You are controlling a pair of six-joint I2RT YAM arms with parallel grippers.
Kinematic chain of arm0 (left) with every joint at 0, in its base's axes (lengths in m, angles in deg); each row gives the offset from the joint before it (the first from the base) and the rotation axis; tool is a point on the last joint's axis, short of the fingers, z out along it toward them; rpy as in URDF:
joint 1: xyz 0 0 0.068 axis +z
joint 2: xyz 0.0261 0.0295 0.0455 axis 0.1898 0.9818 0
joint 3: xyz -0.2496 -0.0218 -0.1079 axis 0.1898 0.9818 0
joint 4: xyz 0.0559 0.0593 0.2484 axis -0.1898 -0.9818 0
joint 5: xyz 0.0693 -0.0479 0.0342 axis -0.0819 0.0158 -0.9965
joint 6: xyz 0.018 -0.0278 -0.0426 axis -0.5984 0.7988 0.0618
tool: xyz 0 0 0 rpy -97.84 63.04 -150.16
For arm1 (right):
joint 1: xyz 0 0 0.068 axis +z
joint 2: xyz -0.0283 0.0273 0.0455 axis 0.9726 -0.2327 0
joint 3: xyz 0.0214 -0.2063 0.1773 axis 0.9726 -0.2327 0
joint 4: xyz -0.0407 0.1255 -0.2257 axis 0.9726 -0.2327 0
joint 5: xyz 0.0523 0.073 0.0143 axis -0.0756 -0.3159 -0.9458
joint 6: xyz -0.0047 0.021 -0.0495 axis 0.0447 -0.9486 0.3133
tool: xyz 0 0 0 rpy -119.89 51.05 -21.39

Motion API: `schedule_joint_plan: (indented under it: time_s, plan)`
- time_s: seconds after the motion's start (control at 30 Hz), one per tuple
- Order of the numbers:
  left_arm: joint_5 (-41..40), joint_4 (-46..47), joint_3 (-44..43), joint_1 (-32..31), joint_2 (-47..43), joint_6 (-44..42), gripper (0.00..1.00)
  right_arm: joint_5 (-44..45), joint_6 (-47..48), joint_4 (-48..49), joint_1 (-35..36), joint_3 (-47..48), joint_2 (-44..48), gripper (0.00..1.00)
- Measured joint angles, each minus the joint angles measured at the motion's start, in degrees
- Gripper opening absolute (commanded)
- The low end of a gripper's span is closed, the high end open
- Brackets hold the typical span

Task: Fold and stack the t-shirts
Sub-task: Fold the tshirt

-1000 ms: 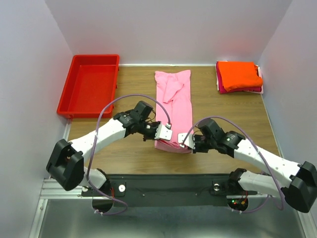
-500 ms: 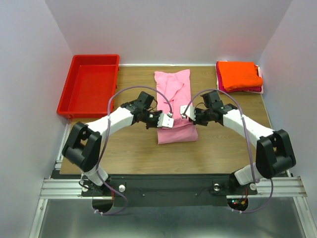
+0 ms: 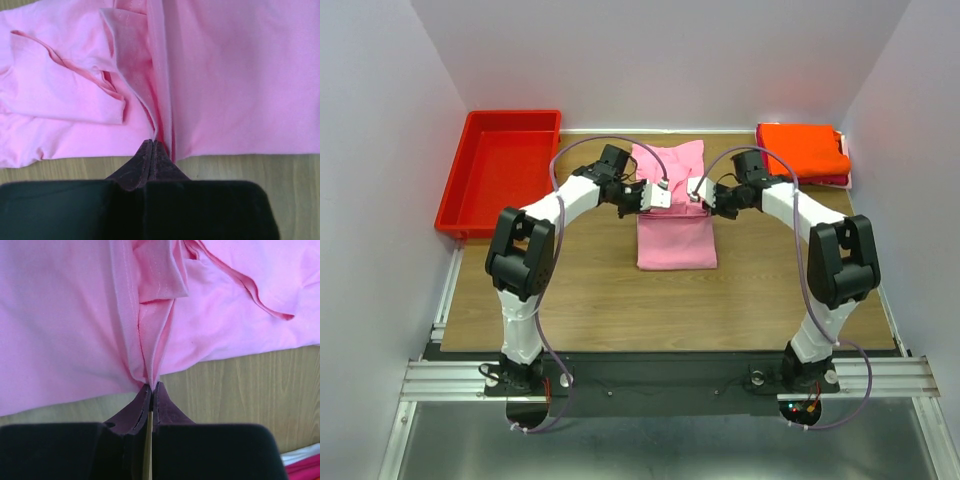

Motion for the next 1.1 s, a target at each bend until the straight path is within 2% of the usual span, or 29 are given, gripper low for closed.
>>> schedule_joint_plan:
  time_s: [0.1, 0.13, 0.17, 0.23, 0.27, 0.43, 0.57, 0.6, 0.73, 0.83, 0.93, 1.1]
  plan:
    - [-0.46, -0.79, -3.80, 0.48, 3.54, -0.04, 0.10, -0.22, 0.55, 0.11, -0.66, 1.86, -3.02, 0.03]
    - [-0.57, -0.72, -5.11, 0.72, 4.81, 0.17, 0.18, -0.15, 0.57, 0.11, -0.74, 2.38, -3.98, 0.08]
    - [-0.87, -0.44, -6.32, 0.76, 6.23, 0.52, 0.20, -0.07, 0.57, 0.07, -0.92, 2.86, -4.79, 0.27]
    - [-1.27, -0.28, -7.65, 0.96, 7.96, 1.46, 0.29, 0.50, 0.17, -0.07, -0.98, 4.24, -6.97, 0.47]
    - [-1.68, -0.26, -8.39, 0.98, 8.85, 2.45, 0.33, 0.96, -0.15, -0.20, -1.03, 5.35, -8.13, 0.65]
    - [-2.80, -0.24, -9.31, 1.60, 10.03, 6.64, 0.47, 2.45, -4.20, -0.07, -1.70, 11.13, -11.58, 0.67]
    - [-2.82, 2.08, -7.39, 3.23, 8.90, 11.10, 0.47, 2.67, -7.37, 0.59, -2.60, 12.92, -10.56, 0.63]
    - [-2.84, 2.62, -5.75, 3.82, 7.69, 12.13, 0.47, 2.58, -7.93, 0.79, -2.75, 12.55, -9.79, 0.58]
    - [-1.81, 4.35, 3.45, 5.79, -1.11, 13.99, 0.46, 0.92, -8.66, 1.11, -3.21, 4.02, -0.35, 0.45]
    - [-0.39, 4.66, 9.81, 5.53, -8.94, 14.23, 0.46, -0.76, -7.17, 1.03, -2.71, -5.16, 9.07, 0.45]
    - [0.26, 6.08, 15.37, 2.64, -14.91, 14.16, 0.46, -1.49, -5.46, 0.79, 0.24, -12.90, 16.52, 0.45]
    - [-0.28, 8.35, 24.20, -3.96, -17.81, 15.04, 0.47, -0.92, -4.57, 0.63, 6.60, -20.37, 17.81, 0.45]
